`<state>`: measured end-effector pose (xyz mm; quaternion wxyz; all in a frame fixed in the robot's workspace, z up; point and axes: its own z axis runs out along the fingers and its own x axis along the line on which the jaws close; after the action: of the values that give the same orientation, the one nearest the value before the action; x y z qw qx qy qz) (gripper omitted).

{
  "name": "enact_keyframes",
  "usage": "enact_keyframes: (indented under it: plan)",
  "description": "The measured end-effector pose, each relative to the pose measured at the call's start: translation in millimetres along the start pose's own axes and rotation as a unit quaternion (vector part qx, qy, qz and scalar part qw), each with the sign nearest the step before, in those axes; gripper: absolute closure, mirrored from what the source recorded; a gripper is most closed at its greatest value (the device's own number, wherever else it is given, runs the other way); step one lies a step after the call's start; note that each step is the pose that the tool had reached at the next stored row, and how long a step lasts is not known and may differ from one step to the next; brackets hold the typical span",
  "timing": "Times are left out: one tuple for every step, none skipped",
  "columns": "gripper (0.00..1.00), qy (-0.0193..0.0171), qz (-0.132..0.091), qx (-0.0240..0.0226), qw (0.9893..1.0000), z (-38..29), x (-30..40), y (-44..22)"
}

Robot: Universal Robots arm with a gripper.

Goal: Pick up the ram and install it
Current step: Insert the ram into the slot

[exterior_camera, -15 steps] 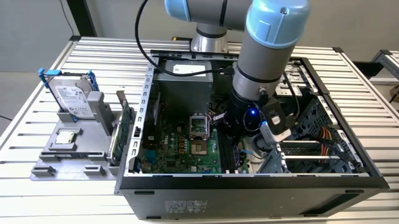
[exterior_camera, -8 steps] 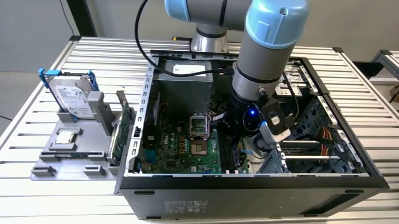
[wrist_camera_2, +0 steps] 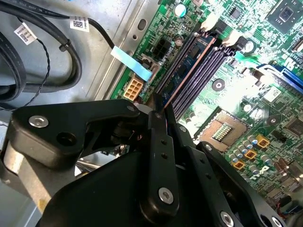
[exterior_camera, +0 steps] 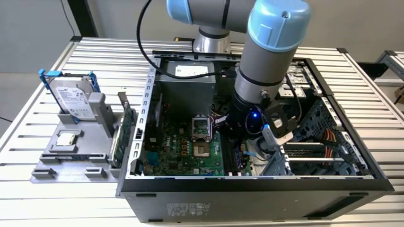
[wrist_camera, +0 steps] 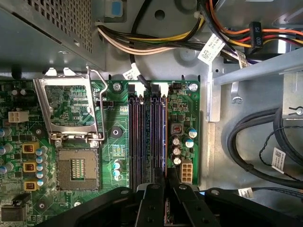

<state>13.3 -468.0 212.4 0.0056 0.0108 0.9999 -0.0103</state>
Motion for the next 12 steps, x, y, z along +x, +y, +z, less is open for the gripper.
enact_keyframes:
  plan:
    - [1.0,0.0,0.0,0.0,1.0,0.1,0.0,0.0]
    - [1.0,0.0,0.0,-0.0001,1.0,0.1,0.0,0.0]
    - [1.0,0.0,0.0,-0.0001,1.0,0.1,0.0,0.0]
    - [1.0,0.0,0.0,-0.0001,1.0,0.2,0.0,0.0]
    - [1.0,0.0,0.0,-0.0001,1.0,0.2,0.0,0.0]
    - [1.0,0.0,0.0,-0.0001,1.0,0.3,0.0,0.0]
    - [1.0,0.0,0.0,-0.0001,1.0,0.3,0.0,0.0]
    - [1.0,0.0,0.0,-0.0001,1.0,0.3,0.0,0.0]
    - [1.0,0.0,0.0,-0.0001,1.0,0.4,0.0,0.0]
    - [1.0,0.0,0.0,-0.0001,1.0,0.4,0.0,0.0]
    - [1.0,0.0,0.0,-0.0001,1.0,0.4,0.0,0.0]
    - [1.0,0.0,0.0,-0.0001,1.0,0.5,0.0,0.0]
